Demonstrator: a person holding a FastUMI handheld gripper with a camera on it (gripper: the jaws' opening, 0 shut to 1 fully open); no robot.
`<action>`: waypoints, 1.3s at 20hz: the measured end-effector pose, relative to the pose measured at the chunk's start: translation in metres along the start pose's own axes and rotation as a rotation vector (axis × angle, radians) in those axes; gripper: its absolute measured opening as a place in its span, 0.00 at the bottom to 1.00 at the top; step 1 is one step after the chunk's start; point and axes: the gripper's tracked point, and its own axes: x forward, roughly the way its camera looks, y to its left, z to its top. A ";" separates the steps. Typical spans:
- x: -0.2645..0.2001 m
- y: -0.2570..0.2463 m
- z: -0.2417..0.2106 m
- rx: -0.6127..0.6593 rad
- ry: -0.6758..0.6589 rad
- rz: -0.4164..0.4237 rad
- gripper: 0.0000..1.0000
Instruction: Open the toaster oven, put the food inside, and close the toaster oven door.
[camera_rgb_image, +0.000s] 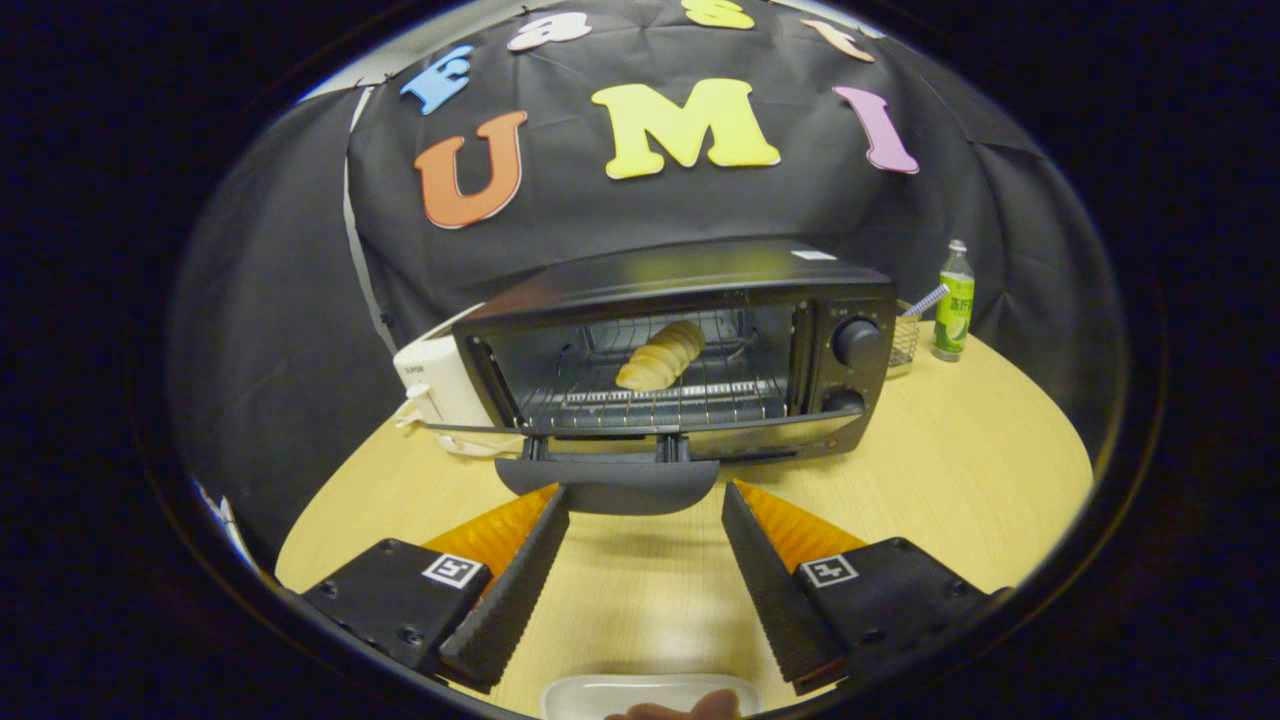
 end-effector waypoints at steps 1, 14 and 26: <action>0.004 -0.001 0.010 -0.002 -0.023 -0.003 1.00; -0.064 0.030 0.092 -0.051 -0.207 -0.046 1.00; -0.244 0.033 0.112 -0.105 -0.412 -0.202 1.00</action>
